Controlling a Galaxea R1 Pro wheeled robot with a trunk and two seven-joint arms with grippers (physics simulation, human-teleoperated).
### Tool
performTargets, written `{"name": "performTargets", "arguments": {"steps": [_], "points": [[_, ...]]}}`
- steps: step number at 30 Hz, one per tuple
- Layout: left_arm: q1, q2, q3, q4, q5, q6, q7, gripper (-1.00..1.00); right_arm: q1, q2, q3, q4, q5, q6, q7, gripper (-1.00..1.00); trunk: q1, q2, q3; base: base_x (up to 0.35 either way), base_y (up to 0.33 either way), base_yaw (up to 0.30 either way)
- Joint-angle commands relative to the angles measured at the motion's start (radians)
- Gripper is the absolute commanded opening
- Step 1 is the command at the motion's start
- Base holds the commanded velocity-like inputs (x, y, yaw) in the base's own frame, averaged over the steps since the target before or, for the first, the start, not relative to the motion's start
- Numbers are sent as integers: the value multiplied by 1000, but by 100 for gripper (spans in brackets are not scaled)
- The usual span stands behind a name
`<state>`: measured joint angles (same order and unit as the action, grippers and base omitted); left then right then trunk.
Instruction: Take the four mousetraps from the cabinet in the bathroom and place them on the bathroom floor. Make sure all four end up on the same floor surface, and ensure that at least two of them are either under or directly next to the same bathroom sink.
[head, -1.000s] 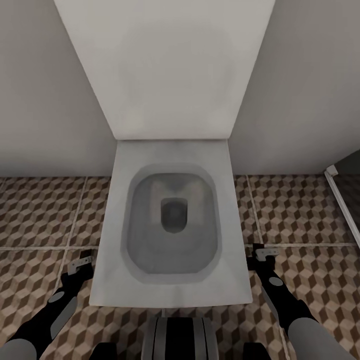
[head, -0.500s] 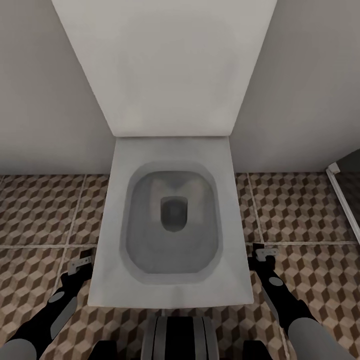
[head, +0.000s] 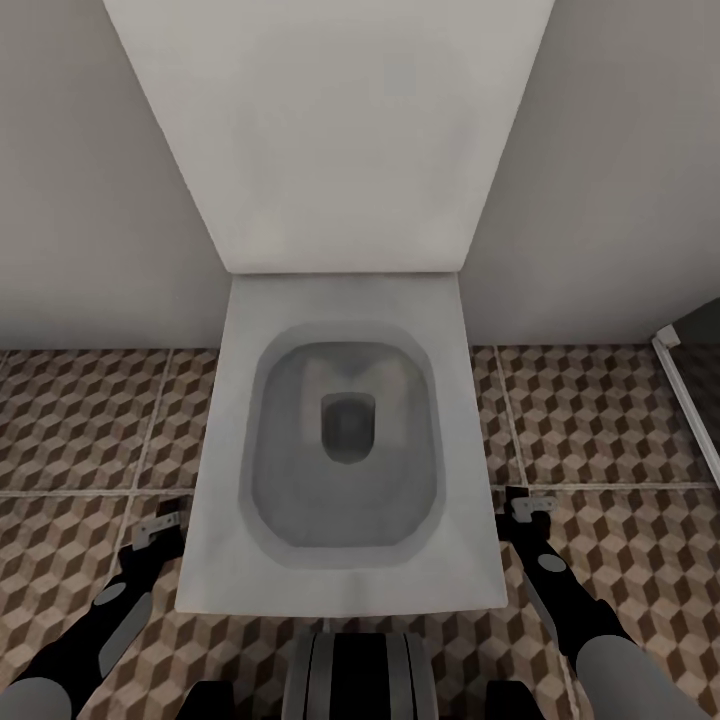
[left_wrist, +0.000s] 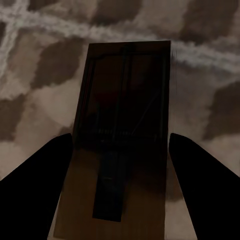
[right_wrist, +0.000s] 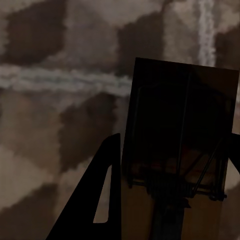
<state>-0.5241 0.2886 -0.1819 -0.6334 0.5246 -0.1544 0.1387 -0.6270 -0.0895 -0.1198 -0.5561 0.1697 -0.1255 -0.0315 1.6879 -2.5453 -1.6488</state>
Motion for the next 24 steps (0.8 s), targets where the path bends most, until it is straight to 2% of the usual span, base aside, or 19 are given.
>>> {"name": "performTargets", "arguments": {"steps": [1, 4, 9, 24], "points": [[-1, 1, -3, 0, 8, -5, 8, -100, 0, 0, -3, 1, 8, -3, 0, -100, 0, 0, 0, 0, 0, 0], [-1, 1, 4, 0, 8, -6, 8, -100, 0, 0, -3, 1, 8, -3, 0, -100, 0, 0, 0, 0, 0, 0], [-1, -1, 7, 0, 8, -7, 8, -100, 0, 0, -3, 1, 10, -3, -1, -100, 2, -1, -20, 0, 0, 0], [-1, -5, 7, 0, 8, -7, 7, -100, 0, 0, -3, 1, 11, -3, 0, -100, 2, -1, -20, 0, 0, 0]]}}
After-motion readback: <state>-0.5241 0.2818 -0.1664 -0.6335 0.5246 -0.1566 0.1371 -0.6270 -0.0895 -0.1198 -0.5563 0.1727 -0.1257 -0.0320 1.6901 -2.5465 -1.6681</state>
